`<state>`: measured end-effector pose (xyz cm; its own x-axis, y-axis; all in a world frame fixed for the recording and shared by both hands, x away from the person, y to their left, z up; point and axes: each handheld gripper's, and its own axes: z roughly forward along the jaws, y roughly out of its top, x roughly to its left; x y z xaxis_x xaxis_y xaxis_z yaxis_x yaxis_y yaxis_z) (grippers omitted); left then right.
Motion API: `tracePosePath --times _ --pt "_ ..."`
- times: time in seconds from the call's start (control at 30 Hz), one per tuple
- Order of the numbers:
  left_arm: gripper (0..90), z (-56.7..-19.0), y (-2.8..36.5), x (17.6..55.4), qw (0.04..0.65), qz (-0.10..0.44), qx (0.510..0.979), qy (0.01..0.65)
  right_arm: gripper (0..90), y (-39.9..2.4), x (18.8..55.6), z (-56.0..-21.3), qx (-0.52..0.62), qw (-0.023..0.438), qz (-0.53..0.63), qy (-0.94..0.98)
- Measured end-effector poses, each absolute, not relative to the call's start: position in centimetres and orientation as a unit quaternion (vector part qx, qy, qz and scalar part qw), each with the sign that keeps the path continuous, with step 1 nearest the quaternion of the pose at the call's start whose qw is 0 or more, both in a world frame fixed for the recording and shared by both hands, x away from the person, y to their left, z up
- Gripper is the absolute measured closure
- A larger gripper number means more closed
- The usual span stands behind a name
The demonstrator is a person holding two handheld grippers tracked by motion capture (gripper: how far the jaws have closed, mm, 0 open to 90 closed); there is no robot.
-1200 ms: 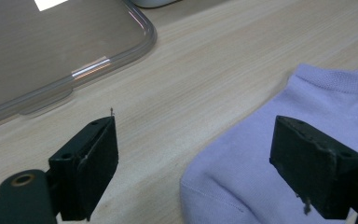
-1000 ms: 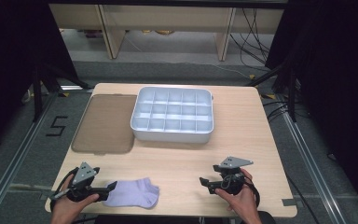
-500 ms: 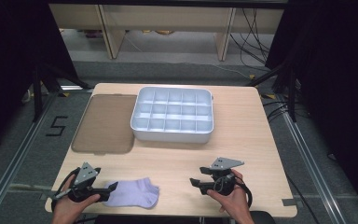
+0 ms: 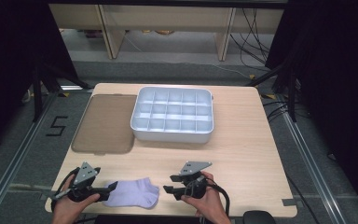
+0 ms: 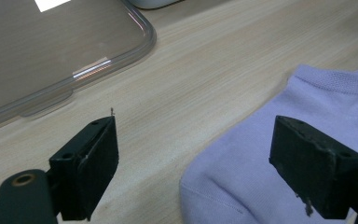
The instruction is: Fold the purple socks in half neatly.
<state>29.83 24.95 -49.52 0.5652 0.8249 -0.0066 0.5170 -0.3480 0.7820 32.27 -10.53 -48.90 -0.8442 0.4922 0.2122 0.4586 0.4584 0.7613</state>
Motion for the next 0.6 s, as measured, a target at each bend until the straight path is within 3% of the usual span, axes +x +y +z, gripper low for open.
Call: tracePosePath --times 0.17,0.2,0.6 --pt "15.0 -49.4 25.1 29.9 0.384 0.199 0.798 0.42 60.2 -8.3 32.1 -49.0 0.253 0.015 0.422 0.87" --pt "15.0 -49.4 25.0 29.8 0.385 0.199 0.797 0.422 62.1 -7.5 32.2 -49.1 0.254 0.037 0.411 0.874" --pt "15.2 -49.5 25.0 29.9 0.391 0.195 0.794 0.422 63.2 -5.4 33.1 -49.9 0.245 0.03 0.388 0.888"
